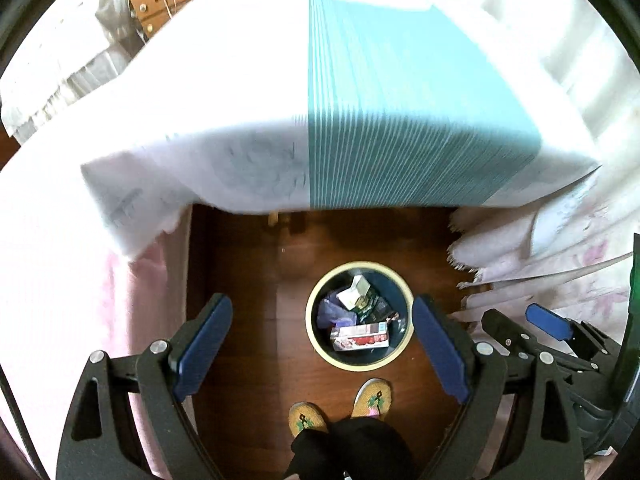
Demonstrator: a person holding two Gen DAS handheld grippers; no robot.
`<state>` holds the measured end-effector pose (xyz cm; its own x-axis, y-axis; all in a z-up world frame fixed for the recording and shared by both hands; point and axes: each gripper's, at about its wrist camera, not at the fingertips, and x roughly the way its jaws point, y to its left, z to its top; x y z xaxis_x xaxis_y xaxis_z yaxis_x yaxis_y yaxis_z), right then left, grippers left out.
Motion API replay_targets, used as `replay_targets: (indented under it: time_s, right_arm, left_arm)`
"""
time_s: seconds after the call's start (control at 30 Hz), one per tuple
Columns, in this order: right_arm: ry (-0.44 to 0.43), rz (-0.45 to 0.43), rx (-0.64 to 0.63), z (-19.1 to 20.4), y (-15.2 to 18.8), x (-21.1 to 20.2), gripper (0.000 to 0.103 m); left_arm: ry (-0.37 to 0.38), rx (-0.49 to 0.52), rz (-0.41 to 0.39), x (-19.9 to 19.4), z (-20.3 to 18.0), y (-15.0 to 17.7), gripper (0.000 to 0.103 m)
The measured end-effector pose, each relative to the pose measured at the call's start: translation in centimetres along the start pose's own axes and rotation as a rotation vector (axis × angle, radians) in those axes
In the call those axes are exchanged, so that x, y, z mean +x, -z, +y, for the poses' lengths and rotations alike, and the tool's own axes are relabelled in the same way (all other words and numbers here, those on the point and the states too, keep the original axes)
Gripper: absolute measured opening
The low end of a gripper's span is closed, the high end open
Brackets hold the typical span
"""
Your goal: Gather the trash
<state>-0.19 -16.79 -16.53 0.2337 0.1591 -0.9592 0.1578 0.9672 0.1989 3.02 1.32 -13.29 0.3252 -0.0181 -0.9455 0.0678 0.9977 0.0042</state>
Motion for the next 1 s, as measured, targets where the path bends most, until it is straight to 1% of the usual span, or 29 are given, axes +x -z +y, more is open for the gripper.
replay_targets:
  time_s: [0.2, 0.37, 0.67, 0.83, 1.0]
  right_arm:
    - [0.001, -0.064, -0.027, 0.9, -1.6, -6.3, 0.069]
    - [-0.003, -0.134, -0.048, 1.7, -2.6, -10.6, 0.069]
    - [-0.018, -0.228, -0.093, 3.2, -3.4, -16.5, 0.069]
    - [-0.023, -0.301, -0.139, 4.4, -3.8, -19.8, 0.069]
    - [-0.032, -0.365, -0.171, 5.4, -4.1, -22.1, 0.069]
  left_arm:
    - [0.013, 0.013, -0.094, -7.0, -0.1, -1.8, 0.090]
    - [0.020, 0.009, -0.149, -10.8, -0.1, -2.5, 0.090]
    - [0.006, -0.009, -0.217, -15.6, -0.1, -3.2, 0.090]
    - [-0.001, -0.011, -0.257, -17.5, -0.4, -3.7, 0.090]
    - [-0.011, -0.017, -0.295, -19.1, -0.6, -4.0, 0.090]
